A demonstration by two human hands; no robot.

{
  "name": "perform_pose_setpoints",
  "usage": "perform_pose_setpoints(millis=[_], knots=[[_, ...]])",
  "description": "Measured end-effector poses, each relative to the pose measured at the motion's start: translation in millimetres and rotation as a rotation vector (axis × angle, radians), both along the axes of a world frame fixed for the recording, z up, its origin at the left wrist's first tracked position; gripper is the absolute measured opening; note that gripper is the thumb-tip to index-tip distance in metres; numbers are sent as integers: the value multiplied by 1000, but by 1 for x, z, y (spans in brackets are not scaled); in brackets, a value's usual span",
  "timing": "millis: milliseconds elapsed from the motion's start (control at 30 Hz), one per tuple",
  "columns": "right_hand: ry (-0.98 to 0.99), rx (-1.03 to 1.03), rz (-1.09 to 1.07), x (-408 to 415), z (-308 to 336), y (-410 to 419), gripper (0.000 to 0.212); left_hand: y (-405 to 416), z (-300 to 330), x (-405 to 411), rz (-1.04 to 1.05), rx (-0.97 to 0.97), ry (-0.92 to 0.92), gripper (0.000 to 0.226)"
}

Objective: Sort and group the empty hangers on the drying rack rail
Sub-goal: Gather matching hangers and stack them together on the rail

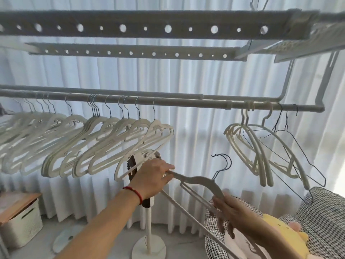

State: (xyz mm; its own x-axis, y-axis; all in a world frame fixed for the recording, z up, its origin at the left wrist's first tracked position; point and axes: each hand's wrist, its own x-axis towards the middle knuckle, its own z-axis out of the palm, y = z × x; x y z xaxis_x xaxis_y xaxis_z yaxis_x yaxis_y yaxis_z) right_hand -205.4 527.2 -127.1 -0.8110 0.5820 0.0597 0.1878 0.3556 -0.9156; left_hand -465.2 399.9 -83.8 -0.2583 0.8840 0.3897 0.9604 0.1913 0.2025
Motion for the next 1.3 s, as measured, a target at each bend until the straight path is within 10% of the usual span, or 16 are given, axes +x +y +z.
perform_pose_setpoints(millis=[167,400,533,700,967,1300], knots=[[-17,-66,-207,-45,41,-21,28,8,8,19,-6,304,-71,41],[-23,-22,-261,-130,154,-33,27,-3,55,46,-206,368,-1080,29],[-130,219,-273,-167,193,-33,27,-7,82,36,-265,322,-1141,36],[-153,8,-268,-193,197,-29,16,-10,98,23,-268,235,-1258,43],[-57,-272,-255,-176,169,-22,35,2,71,20,-123,223,-1184,33],[-241,213,-371,-150,144,-14,60,17,52,36,210,213,-617,42]])
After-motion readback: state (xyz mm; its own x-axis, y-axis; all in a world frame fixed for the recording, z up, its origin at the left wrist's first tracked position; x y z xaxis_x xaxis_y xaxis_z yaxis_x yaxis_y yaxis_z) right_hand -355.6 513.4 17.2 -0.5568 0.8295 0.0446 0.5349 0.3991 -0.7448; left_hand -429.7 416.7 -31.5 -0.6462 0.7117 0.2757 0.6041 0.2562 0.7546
